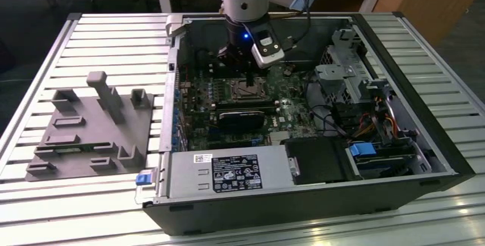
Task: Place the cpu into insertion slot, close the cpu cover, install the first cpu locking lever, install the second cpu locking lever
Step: 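Install the second cpu locking lever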
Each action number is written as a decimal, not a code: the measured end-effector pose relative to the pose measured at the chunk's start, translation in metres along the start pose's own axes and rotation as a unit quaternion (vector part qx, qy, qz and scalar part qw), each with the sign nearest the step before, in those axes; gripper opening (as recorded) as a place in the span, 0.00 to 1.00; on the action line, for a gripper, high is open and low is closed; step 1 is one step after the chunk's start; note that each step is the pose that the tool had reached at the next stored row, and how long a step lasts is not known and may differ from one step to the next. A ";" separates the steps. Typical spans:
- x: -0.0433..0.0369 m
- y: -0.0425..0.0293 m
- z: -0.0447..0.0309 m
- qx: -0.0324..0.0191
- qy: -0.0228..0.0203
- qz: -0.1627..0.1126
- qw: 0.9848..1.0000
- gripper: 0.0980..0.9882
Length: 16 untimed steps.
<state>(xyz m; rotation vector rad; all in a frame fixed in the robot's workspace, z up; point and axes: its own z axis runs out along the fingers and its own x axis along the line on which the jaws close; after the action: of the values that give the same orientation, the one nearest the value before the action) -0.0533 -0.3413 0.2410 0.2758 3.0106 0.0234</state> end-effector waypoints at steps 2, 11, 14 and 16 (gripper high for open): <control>-0.0006 -0.0035 0.0000 0.000 0.000 0.000 1.000 0.00; -0.0032 -0.0177 0.0003 0.000 0.000 0.000 1.000 0.00; -0.0038 -0.0212 0.0009 0.000 0.000 0.000 1.000 0.00; -0.0032 -0.0224 0.0017 0.000 0.000 0.000 1.000 0.00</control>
<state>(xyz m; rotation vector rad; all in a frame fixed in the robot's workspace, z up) -0.0540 -0.3639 0.2391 0.2761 3.0104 0.0235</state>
